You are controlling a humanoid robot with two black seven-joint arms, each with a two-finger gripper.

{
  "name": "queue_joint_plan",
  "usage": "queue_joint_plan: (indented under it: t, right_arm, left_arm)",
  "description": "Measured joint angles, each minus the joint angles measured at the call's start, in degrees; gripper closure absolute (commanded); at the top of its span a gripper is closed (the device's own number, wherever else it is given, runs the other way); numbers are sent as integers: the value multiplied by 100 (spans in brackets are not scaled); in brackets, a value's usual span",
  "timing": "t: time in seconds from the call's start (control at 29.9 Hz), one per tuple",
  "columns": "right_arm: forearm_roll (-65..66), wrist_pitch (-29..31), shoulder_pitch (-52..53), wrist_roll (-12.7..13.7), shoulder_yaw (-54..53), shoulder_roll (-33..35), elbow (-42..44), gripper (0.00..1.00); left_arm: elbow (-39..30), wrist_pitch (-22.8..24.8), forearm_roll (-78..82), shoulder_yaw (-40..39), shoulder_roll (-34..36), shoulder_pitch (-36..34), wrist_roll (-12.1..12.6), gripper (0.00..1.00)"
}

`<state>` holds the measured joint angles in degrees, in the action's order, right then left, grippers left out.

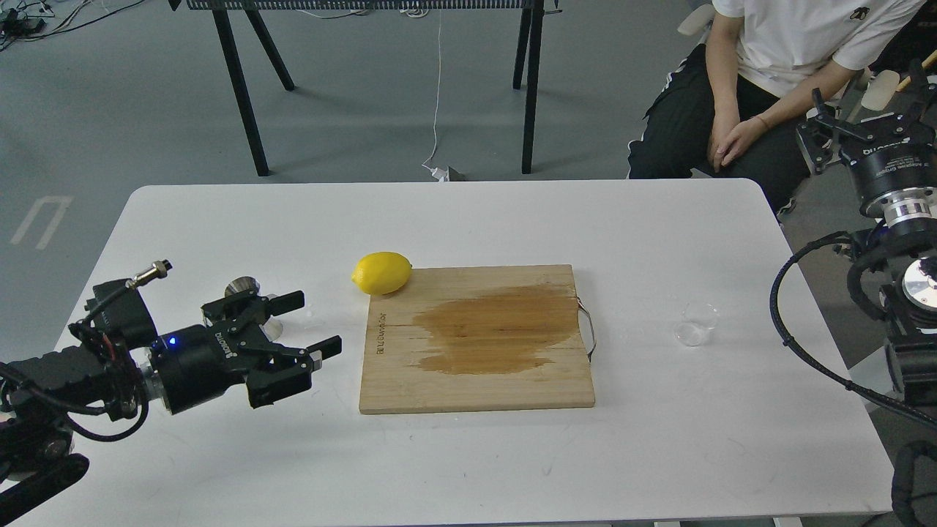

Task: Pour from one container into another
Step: 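Close the left gripper around the metal jigger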

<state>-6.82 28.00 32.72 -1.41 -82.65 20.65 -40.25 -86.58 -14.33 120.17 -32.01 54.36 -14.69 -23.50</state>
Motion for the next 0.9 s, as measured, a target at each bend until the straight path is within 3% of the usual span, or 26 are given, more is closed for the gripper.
queue_joint_plan:
  t: [0.1,0.2,0.6,0.74,0.9]
  right_arm:
    - [4,0,-62,2,-3,11,0,0]
    - [5,0,-128,2,-11,58,0,0]
    - [12,0,-239,13,85,127,-11,0]
    - [15,0,-272,15,173,131,-27,0]
    - [15,0,-301,14,188,111,-44,0]
  left_arm:
    - [646,-460,404,23,-137,117,292,4]
    - [1179,-700,475,47,-397,199,388,5]
    - [3224,-1051,380,-7,-1569,235,359,5]
    - [3449,-1062,-70,-19,-1779,197,346,5]
    - [3627,-1102,-324,-33,-1868,128,342,14]
